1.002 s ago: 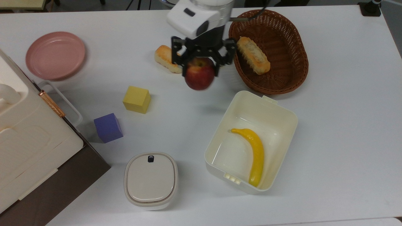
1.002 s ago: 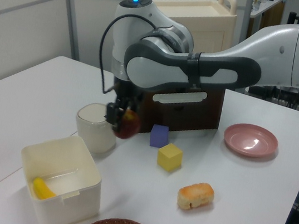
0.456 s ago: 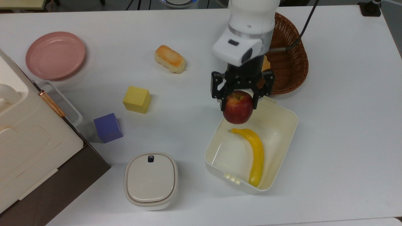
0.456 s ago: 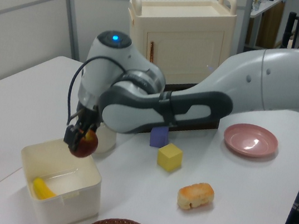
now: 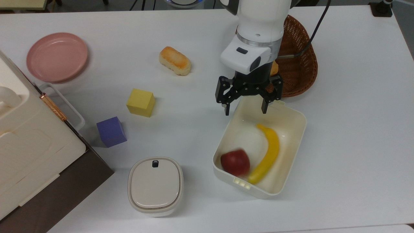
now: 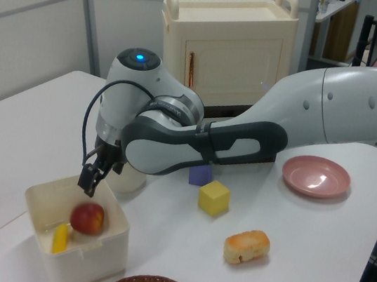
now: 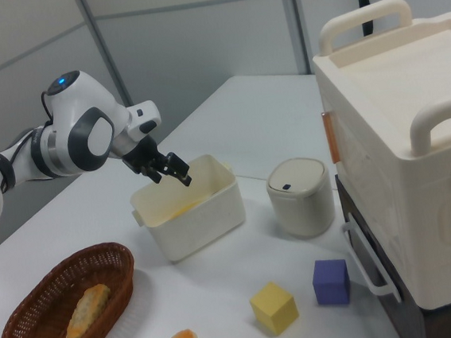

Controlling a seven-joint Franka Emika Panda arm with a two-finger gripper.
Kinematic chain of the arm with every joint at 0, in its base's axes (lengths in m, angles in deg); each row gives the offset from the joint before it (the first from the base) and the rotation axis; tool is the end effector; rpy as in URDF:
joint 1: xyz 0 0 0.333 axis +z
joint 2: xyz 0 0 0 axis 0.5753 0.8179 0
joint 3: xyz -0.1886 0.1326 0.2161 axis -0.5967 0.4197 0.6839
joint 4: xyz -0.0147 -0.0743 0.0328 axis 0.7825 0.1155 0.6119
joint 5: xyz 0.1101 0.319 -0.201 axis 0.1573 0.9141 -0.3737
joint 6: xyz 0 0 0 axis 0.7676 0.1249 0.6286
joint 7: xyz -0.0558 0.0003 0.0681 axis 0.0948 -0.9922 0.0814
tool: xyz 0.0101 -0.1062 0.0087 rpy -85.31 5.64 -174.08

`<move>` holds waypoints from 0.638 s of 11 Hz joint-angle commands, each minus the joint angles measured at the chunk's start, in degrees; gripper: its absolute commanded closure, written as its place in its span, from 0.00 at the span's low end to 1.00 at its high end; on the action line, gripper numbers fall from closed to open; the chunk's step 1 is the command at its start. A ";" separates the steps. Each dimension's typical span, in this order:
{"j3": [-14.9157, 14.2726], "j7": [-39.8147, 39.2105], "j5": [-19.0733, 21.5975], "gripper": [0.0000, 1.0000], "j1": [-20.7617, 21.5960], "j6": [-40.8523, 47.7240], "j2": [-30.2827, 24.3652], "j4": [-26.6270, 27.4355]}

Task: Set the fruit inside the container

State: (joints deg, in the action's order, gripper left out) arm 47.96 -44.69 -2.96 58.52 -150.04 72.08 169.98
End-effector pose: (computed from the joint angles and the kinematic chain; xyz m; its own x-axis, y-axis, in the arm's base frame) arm 0.6923 0.1960 0.4824 0.9245 0.1105 0.3648 0.0928 -0.9935 0.0656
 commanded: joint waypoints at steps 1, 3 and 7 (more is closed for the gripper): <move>-0.72 -0.43 -1.09 0.00 -2.99 11.87 -6.67 1.38; -0.72 -1.23 -1.45 0.00 -7.21 21.29 -11.32 2.86; -0.10 -3.24 -1.19 0.00 -15.74 30.54 -19.16 6.21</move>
State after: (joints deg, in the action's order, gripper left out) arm 47.15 -45.89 -3.98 45.83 -122.84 58.49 171.78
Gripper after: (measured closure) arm 0.000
